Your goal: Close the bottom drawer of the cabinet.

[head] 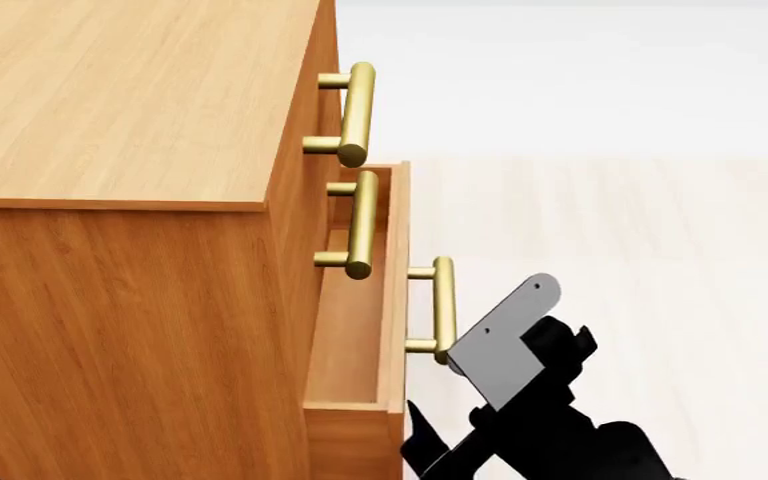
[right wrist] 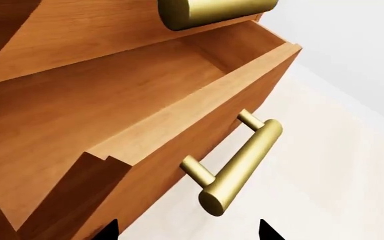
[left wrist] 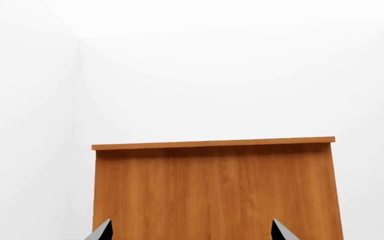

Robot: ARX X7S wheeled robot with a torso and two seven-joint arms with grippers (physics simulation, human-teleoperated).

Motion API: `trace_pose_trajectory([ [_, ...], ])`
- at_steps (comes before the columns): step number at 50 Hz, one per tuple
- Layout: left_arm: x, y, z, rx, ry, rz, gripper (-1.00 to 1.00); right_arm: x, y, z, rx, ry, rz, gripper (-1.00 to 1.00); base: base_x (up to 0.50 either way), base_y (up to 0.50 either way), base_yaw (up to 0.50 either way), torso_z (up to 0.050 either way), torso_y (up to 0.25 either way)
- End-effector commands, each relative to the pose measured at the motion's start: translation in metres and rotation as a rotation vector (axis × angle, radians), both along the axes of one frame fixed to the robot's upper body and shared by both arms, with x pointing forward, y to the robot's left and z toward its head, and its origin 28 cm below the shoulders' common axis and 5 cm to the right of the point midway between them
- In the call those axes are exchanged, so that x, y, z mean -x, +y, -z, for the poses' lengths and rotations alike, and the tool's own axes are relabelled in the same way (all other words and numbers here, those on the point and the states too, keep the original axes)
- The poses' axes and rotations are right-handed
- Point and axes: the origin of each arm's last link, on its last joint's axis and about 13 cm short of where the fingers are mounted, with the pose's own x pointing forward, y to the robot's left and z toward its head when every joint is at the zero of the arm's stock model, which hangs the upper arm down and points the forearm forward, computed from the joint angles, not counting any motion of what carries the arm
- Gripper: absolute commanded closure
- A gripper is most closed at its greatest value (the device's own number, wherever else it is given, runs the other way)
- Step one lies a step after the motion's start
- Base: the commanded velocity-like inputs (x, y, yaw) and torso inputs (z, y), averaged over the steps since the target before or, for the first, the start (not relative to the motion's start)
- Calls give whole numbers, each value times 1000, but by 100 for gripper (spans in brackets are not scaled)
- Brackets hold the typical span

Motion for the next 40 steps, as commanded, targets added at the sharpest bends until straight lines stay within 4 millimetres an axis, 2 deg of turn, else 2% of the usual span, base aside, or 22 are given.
trace_pose_trajectory([
  [1,-2,2,-1,-9,-12,-18,-100,-10,14,-1,-58,-9,-48,-100,0,0,0,0,0],
  [40,0,2,1,-6,-9,-14,-100,-22,43,2,-74,-5,-153,-100,0,0,0,0,0],
])
